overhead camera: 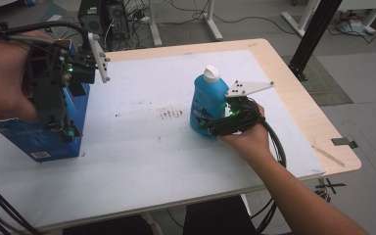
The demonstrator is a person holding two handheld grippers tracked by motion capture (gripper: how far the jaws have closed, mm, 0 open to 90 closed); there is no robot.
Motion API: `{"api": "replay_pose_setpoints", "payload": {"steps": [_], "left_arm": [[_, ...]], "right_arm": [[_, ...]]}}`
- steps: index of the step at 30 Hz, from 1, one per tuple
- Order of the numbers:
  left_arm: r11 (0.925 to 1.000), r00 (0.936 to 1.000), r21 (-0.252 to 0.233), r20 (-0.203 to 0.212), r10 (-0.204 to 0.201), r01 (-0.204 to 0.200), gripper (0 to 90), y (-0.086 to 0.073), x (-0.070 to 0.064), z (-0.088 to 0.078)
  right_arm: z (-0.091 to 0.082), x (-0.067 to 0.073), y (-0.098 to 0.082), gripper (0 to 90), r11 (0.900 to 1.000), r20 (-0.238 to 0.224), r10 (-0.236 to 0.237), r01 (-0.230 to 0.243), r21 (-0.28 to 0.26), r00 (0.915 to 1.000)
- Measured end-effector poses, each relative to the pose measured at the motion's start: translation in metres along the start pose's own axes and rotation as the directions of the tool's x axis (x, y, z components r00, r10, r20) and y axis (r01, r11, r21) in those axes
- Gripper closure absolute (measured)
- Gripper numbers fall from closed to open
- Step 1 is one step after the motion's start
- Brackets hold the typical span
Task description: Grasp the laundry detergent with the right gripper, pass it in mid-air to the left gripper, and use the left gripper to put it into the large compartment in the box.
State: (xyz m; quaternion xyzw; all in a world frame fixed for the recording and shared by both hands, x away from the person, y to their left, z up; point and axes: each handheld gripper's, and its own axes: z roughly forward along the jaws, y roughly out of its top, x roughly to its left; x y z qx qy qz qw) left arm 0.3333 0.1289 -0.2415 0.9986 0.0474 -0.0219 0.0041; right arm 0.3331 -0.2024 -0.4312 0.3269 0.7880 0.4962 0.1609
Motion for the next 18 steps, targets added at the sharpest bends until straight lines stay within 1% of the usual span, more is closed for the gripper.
{"api": "replay_pose_setpoints", "payload": {"steps": [4, 5, 7, 11, 12, 13, 18], "left_arm": [[1.0000, 1.0000, 0.002, 0.000, 0.002, -0.002, 1.7, -0.0005, 0.0003, -0.0001], [1.0000, 1.0000, 0.002, 0.000, 0.001, -0.001, 1.7, -0.0008, 0.0005, 0.0000], [1.0000, 1.0000, 0.002, -0.002, 0.002, -0.002, 1.7, -0.0007, 0.0007, 0.0003], [1.0000, 1.0000, 0.002, 0.001, 0.003, -0.003, 1.7, -0.0001, 0.0007, 0.0012], [1.0000, 1.0000, 0.003, 0.001, 0.003, -0.003, 1.7, 0.0000, 0.0006, 0.0014], [1.0000, 1.0000, 0.002, 0.001, 0.002, -0.002, 1.7, 0.0001, 0.0006, 0.0015], [1.0000, 1.0000, 0.003, 0.002, 0.002, -0.002, 1.7, -0.0005, 0.0010, 0.0016]], "right_arm": [[0.0003, 0.0003, 0.0003, 15.8, 1.000, 0.003, 0.007, -0.006, -0.005, 1.0000], [0.0003, -0.0001, 0.0002, 16.2, 1.000, 0.012, 0.003, -0.003, -0.007, 0.9999], [0.0004, -0.0001, 0.0002, 18.8, 1.000, 0.016, 0.009, -0.008, -0.008, 0.9998], [0.0005, 0.0023, 0.0006, 19.4, 1.000, 0.027, -0.005, 0.006, -0.017, 0.9996], [0.0012, 0.0029, 0.0006, 20.7, 1.000, 0.027, -0.006, 0.007, -0.018, 0.9996], [0.0010, 0.0035, 0.0005, 23.9, 1.000, 0.025, -0.010, 0.010, -0.021, 0.9996], [0.0013, 0.0033, 0.0004, 25.9, 1.000, 0.027, -0.011, 0.012, -0.026, 0.9996]]}}
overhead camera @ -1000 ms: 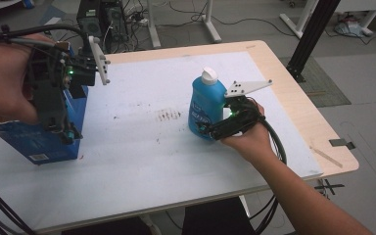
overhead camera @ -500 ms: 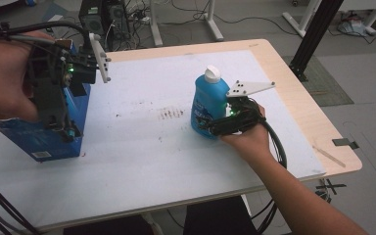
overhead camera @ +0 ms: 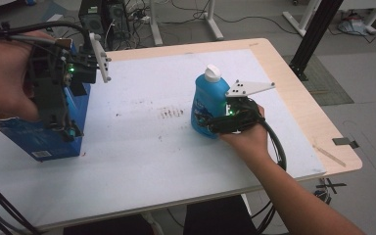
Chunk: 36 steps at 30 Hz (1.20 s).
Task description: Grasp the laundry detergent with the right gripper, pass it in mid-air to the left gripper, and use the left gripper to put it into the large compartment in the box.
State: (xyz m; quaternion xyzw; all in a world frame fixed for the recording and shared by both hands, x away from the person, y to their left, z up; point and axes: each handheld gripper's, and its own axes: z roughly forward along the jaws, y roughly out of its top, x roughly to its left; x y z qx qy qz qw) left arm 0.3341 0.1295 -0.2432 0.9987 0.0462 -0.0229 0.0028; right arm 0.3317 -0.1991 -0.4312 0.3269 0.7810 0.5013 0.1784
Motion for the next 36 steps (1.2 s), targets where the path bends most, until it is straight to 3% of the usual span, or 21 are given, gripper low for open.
{"api": "replay_pose_setpoints", "payload": {"steps": [3, 7, 21, 29, 36], "left_arm": [[1.0000, 1.0000, 0.001, 0.000, -0.004, 0.004, 1.7, -0.0005, 0.0001, 0.0000], [1.0000, 1.0000, 0.001, 0.001, -0.007, 0.007, 1.7, -0.0007, 0.0003, 0.0001], [1.0000, 1.0000, 0.004, 0.000, -0.004, 0.004, 1.7, 0.0007, 0.0009, 0.0000], [1.0000, 1.0000, 0.004, -0.001, -0.007, 0.007, 1.7, 0.0009, 0.0006, 0.0001], [1.0000, 1.0000, 0.008, 0.001, -0.005, 0.005, 1.7, 0.0021, 0.0010, 0.0011]], "right_arm": [[0.0001, -0.0001, 0.0001, 26.0, 1.000, 0.002, 0.002, -0.002, -0.002, 1.0000], [0.0001, -0.0006, 0.0002, 33.0, 1.000, 0.005, 0.001, -0.001, -0.010, 1.0000], [0.0009, -0.0005, -0.0004, 34.7, 1.000, 0.004, -0.003, 0.003, -0.017, 1.0000], [0.0014, 0.0011, -0.0011, 43.4, 0.999, -0.002, -0.026, 0.026, -0.037, 0.9997], [0.0017, 0.0021, -0.0014, 45.7, 0.998, 0.007, -0.031, 0.032, -0.051, 0.9995]]}}
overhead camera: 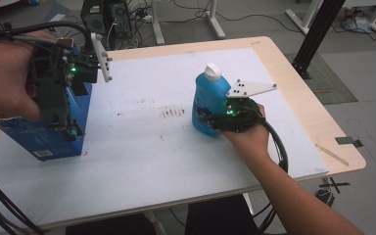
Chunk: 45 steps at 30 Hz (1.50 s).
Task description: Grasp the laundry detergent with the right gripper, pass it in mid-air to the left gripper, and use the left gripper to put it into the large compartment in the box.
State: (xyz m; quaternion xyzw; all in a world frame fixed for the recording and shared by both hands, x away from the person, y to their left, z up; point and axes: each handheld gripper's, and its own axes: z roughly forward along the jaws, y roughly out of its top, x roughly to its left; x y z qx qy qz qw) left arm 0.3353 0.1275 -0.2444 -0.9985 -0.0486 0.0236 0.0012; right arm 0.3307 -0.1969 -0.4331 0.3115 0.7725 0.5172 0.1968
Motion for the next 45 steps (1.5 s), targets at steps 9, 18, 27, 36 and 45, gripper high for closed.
{"api": "replay_pose_setpoints", "payload": {"steps": [9, 18, 27, 36, 45], "left_arm": [[1.0000, 1.0000, -0.004, -0.002, 0.007, -0.007, 1.7, 0.007, 0.000, -0.001], [1.0000, 1.0000, 0.000, -0.006, 0.006, -0.006, 1.6, 0.016, 0.002, -0.004], [0.9995, 0.9995, -0.014, -0.015, 0.027, -0.028, 1.6, 0.034, 0.005, -0.011], [0.9983, 0.9985, -0.023, -0.009, 0.054, -0.054, 1.7, 0.051, 0.003, -0.012], [0.9975, 0.9975, -0.013, 0.008, 0.070, -0.070, 1.7, 0.059, 0.000, -0.012]], "right_arm": [[-0.004, 0.000, 0.008, 46.4, 1.000, -0.040, 0.001, -0.002, -0.018, 0.9992], [-0.015, 0.002, 0.032, 46.1, 0.999, -0.141, -0.042, 0.042, 0.003, 0.9892], [-0.022, 0.006, 0.053, 46.1, 0.993, -0.269, -0.105, 0.115, 0.020, 0.9573], [-0.023, 0.020, 0.072, 45.9, 0.978, -0.437, -0.182, 0.209, 0.013, 0.8810], [-0.012, 0.041, 0.070, 45.9, 0.959, -0.571, -0.229, 0.285, 0.009, 0.7883]]}}
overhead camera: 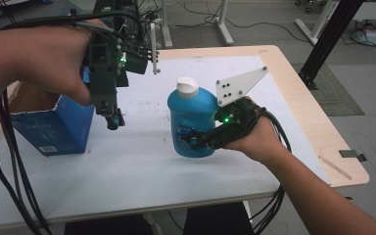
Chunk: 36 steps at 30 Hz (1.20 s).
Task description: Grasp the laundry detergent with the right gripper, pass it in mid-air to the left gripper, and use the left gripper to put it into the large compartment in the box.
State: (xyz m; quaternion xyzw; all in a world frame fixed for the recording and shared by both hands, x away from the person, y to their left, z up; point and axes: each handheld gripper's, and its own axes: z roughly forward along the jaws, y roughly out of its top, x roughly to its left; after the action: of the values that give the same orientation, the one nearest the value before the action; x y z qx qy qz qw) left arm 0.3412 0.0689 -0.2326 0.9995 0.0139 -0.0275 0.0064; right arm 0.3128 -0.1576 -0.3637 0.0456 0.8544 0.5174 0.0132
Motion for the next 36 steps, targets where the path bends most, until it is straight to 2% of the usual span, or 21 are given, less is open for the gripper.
{"api": "replay_pose_setpoints", "payload": {"steps": [3, 9, 17, 24, 36], "left_arm": [[0.9999, 0.9999, 0.001, 0.000, 0.010, -0.010, 1.6, 0.005, -0.002, 0.000], [0.9998, 0.9997, 0.003, 0.005, 0.022, -0.022, 1.7, 0.015, -0.006, 0.000], [0.9994, 0.9994, -0.002, -0.002, 0.034, -0.034, 1.7, 0.023, -0.011, -0.001], [0.9993, 0.9992, 0.002, -0.009, 0.039, -0.039, 1.7, 0.024, -0.012, -0.001], [0.9996, 0.9990, 0.003, -0.033, 0.029, -0.029, 1.7, 0.027, -0.016, 0.001]], "right_arm": [[0.012, 0.001, 0.000, 45.9, 1.000, -0.037, -0.008, 0.008, 0.005, 0.9993], [0.026, 0.000, 0.004, 46.0, 1.000, -0.072, -0.016, 0.016, 0.006, 0.9973], [0.050, -0.003, 0.022, 45.9, 0.999, -0.138, -0.045, 0.046, 0.006, 0.9894], [0.062, -0.004, 0.031, 46.0, 0.998, -0.158, -0.059, 0.060, 0.001, 0.9856], [0.076, -0.007, 0.041, 45.9, 0.999, -0.178, -0.041, 0.038, -0.019, 0.9832]]}}
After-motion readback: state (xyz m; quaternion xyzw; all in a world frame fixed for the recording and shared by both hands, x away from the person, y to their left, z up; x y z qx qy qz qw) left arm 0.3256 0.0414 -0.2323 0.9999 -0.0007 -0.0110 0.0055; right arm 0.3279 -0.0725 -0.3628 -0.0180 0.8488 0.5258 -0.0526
